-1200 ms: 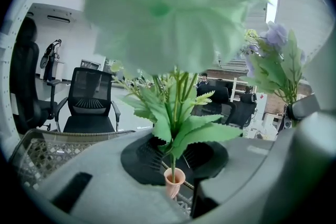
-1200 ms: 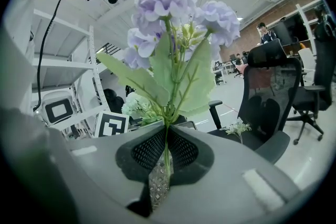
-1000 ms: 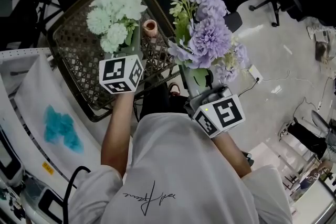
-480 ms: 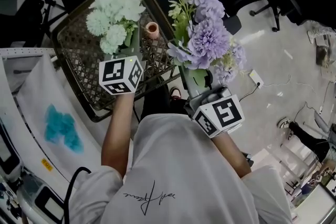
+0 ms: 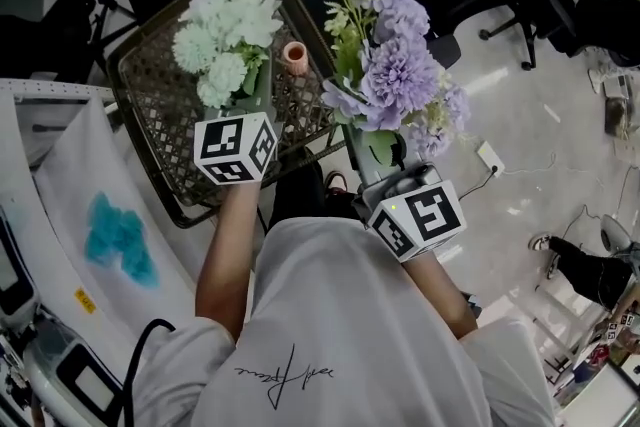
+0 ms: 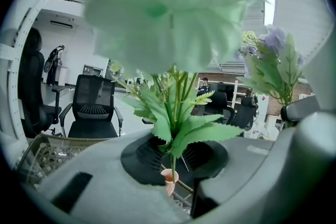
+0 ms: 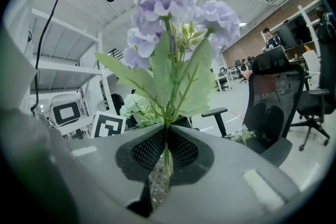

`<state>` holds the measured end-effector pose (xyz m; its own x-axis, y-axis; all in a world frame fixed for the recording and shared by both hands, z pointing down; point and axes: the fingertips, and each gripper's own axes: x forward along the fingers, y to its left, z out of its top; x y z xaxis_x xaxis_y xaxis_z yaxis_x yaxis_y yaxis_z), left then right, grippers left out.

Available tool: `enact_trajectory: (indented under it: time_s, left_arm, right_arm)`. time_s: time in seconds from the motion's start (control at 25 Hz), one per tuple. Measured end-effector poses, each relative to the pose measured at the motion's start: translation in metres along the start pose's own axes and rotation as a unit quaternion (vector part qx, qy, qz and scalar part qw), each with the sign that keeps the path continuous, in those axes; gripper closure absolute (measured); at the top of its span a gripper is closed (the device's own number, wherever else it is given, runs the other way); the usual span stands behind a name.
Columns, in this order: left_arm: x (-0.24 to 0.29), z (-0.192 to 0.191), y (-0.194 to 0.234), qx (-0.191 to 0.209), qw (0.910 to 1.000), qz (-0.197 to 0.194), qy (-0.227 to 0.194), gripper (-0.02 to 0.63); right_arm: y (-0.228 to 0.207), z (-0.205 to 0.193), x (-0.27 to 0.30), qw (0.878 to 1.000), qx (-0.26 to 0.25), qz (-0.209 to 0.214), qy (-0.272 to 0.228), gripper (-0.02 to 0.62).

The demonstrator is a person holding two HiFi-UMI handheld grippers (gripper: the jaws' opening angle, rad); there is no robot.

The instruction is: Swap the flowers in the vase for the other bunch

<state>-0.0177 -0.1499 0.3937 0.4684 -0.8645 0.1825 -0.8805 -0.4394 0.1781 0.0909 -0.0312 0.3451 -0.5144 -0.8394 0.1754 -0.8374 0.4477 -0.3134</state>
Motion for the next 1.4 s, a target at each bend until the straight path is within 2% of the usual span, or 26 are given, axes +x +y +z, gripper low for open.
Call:
enact_trajectory:
  time_s: [0.8,1.4]
  left_arm:
    - [-0.002,-0.022,-0.011,-0.002,0.9998,-0.022,-0.004,0.534]
    - [-0.013,-0.031,-0.011,-0.011,0.9998,-0.017,-0.001,0.534]
  right_arm:
    - [-0.007,-0.002,0.008,0.999,-0.021,0.000,-0.026,0.572]
    - [-0.008,0.000,0.009,0.999,-0.025,0.010,-0.031,0.574]
